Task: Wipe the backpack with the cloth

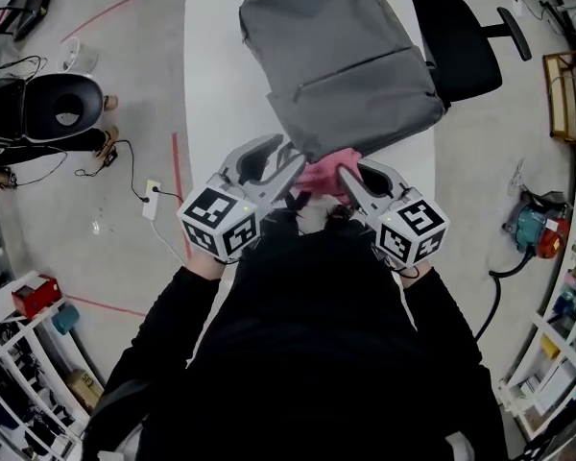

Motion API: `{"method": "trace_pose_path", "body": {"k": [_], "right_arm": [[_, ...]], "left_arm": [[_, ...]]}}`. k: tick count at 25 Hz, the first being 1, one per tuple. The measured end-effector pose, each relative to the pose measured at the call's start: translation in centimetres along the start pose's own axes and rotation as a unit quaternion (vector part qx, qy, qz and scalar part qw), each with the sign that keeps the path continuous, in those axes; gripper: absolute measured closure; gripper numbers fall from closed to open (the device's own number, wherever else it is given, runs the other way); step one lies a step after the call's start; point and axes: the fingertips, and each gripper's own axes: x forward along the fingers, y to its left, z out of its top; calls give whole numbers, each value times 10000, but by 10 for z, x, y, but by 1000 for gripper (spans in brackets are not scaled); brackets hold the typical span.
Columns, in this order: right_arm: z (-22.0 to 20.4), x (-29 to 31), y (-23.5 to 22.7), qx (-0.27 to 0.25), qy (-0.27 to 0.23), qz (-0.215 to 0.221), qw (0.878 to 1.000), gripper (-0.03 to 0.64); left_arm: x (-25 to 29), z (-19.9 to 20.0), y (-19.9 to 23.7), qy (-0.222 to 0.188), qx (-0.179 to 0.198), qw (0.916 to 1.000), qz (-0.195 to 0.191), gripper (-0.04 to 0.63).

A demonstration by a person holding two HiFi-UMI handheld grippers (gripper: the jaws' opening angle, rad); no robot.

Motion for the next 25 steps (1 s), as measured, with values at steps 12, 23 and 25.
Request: {"method": "trace_pose_path", "body": {"k": [12, 23, 25], "right_arm": [[105, -151, -197, 285, -1393, -3608, 9217, 561], [61, -32, -47, -1501, -270, -1547, 9761, 561], [44, -8, -10, -1343, -111, -935, 9865, 561]], "left_arm": [[-2, -12, -10, 73, -124, 9998, -138, 385], [-14, -14, -5, 47, -210, 9997, -97, 385], [-15, -14, -3, 35, -232, 9997, -85, 385]]}}
